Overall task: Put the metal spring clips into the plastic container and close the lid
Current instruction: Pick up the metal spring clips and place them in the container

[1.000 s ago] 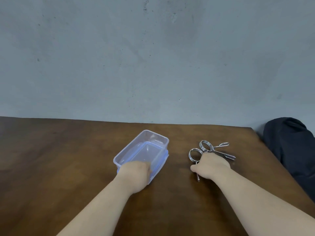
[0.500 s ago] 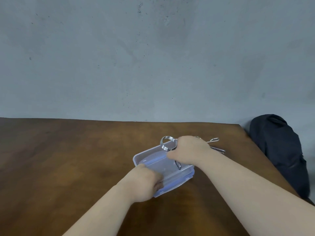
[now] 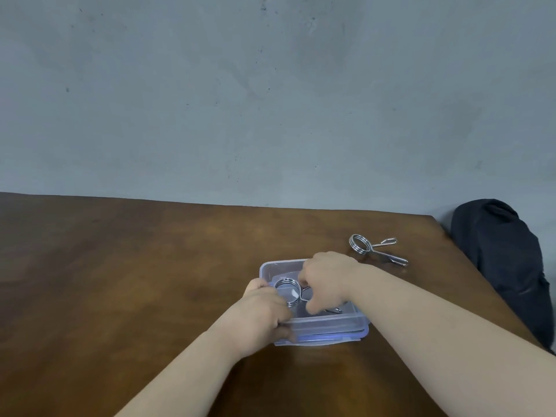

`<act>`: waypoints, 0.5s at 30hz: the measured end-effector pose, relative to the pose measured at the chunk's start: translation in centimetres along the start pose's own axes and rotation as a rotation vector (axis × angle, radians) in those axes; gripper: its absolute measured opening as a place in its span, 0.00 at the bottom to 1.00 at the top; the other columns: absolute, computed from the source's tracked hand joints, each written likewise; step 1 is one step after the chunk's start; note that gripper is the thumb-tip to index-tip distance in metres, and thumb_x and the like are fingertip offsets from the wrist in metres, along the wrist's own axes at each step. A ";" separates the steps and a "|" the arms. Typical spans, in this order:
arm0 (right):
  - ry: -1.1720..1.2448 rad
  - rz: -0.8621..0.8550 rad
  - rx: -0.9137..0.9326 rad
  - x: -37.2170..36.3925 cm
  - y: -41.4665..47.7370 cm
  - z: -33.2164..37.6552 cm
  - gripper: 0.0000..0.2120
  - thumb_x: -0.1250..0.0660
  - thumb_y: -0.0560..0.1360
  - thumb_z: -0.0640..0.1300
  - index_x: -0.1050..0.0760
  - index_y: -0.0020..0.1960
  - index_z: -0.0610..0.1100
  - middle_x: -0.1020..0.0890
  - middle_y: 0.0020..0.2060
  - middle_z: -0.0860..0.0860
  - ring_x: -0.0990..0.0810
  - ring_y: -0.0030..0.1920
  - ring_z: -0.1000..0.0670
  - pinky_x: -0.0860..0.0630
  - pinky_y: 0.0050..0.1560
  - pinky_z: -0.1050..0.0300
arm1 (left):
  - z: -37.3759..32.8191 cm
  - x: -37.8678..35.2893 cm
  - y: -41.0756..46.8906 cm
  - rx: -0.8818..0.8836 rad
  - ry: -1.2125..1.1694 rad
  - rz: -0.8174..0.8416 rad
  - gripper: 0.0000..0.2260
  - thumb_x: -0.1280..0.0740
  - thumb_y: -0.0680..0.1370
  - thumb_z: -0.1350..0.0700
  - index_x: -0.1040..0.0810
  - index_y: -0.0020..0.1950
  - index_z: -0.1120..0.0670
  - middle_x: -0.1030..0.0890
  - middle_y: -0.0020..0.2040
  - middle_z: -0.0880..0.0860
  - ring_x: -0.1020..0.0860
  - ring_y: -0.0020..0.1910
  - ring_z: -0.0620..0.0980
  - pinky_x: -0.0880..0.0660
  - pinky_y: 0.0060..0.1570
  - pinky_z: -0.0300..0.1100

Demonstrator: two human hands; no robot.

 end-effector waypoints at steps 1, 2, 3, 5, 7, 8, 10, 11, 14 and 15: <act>-0.012 -0.002 0.018 -0.3 0.1 0.3 0.17 0.35 0.63 0.58 0.19 0.42 0.46 0.18 0.39 0.48 0.20 0.44 0.43 0.20 0.45 0.47 | 0.0 0.1 0.1 -0.005 -0.002 0.001 0.18 0.28 0.69 0.42 0.30 0.29 0.52 0.29 0.26 0.47 0.29 0.32 0.50 0.41 0.53 0.41; -0.017 -0.003 0.034 -0.5 0.2 0.5 0.18 0.35 0.64 0.59 0.19 0.44 0.47 0.18 0.39 0.49 0.20 0.45 0.43 0.19 0.47 0.45 | -0.1 0.2 0.1 -0.008 -0.004 0.002 0.18 0.29 0.69 0.42 0.30 0.28 0.52 0.29 0.26 0.47 0.30 0.32 0.50 0.40 0.52 0.42; -0.021 -0.001 0.047 -0.6 0.3 0.8 0.19 0.35 0.65 0.60 0.18 0.45 0.48 0.18 0.40 0.49 0.20 0.45 0.43 0.19 0.49 0.43 | -0.1 0.2 0.1 -0.011 -0.008 0.001 0.19 0.29 0.69 0.42 0.30 0.28 0.52 0.30 0.26 0.48 0.30 0.31 0.51 0.40 0.52 0.42; -0.038 0.017 0.064 -0.8 0.5 1.3 0.19 0.35 0.69 0.61 0.17 0.48 0.49 0.17 0.42 0.49 0.21 0.47 0.43 0.20 0.52 0.42 | 0.0 0.3 0.0 -0.014 -0.009 0.011 0.18 0.28 0.69 0.43 0.29 0.28 0.52 0.29 0.26 0.48 0.29 0.31 0.51 0.40 0.53 0.42; -0.067 0.031 0.079 -0.9 0.6 1.7 0.18 0.34 0.71 0.60 0.17 0.51 0.48 0.17 0.45 0.48 0.21 0.49 0.43 0.21 0.53 0.42 | 0.1 0.3 0.1 -0.009 -0.005 0.024 0.17 0.27 0.69 0.43 0.28 0.29 0.52 0.28 0.26 0.48 0.29 0.32 0.51 0.40 0.54 0.42; -0.075 0.031 0.086 -0.9 0.6 1.8 0.18 0.33 0.72 0.60 0.17 0.52 0.48 0.17 0.46 0.48 0.21 0.49 0.43 0.22 0.54 0.42 | 0.0 0.3 0.1 -0.005 -0.002 0.028 0.17 0.28 0.69 0.43 0.27 0.29 0.52 0.28 0.26 0.48 0.28 0.32 0.51 0.40 0.54 0.42; -0.077 0.023 0.090 -0.9 0.5 1.9 0.18 0.33 0.74 0.59 0.18 0.55 0.47 0.17 0.48 0.47 0.22 0.51 0.43 0.23 0.55 0.43 | 0.0 0.3 0.2 0.000 0.006 0.037 0.17 0.28 0.69 0.43 0.26 0.29 0.52 0.27 0.27 0.49 0.27 0.33 0.51 0.40 0.55 0.44; -0.078 0.016 0.090 -0.9 0.3 1.8 0.18 0.33 0.75 0.58 0.18 0.55 0.46 0.17 0.49 0.46 0.22 0.52 0.43 0.23 0.55 0.43 | 0.0 0.3 0.3 0.004 0.008 0.047 0.17 0.28 0.70 0.43 0.26 0.29 0.52 0.27 0.27 0.49 0.27 0.33 0.52 0.40 0.55 0.44; -0.057 -0.014 0.088 -0.9 -0.3 1.8 0.18 0.34 0.77 0.56 0.19 0.58 0.45 0.18 0.51 0.45 0.22 0.54 0.42 0.24 0.55 0.45 | 0.0 0.5 0.3 0.029 0.022 0.062 0.17 0.29 0.71 0.43 0.29 0.30 0.51 0.26 0.28 0.50 0.27 0.34 0.52 0.40 0.56 0.45; -0.042 -0.040 0.084 -0.8 -0.6 1.7 0.18 0.34 0.77 0.57 0.20 0.60 0.46 0.18 0.53 0.45 0.22 0.56 0.42 0.25 0.56 0.46 | 0.0 0.4 0.2 0.044 0.021 0.069 0.17 0.29 0.71 0.43 0.29 0.30 0.52 0.25 0.29 0.50 0.27 0.35 0.52 0.41 0.57 0.45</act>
Point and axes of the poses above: each hand's wrist, its own y-axis towards the middle knuckle, its own x-axis out of the back of the hand, z = x × y, the point moved 4 cm from there along y, towards the middle knuckle
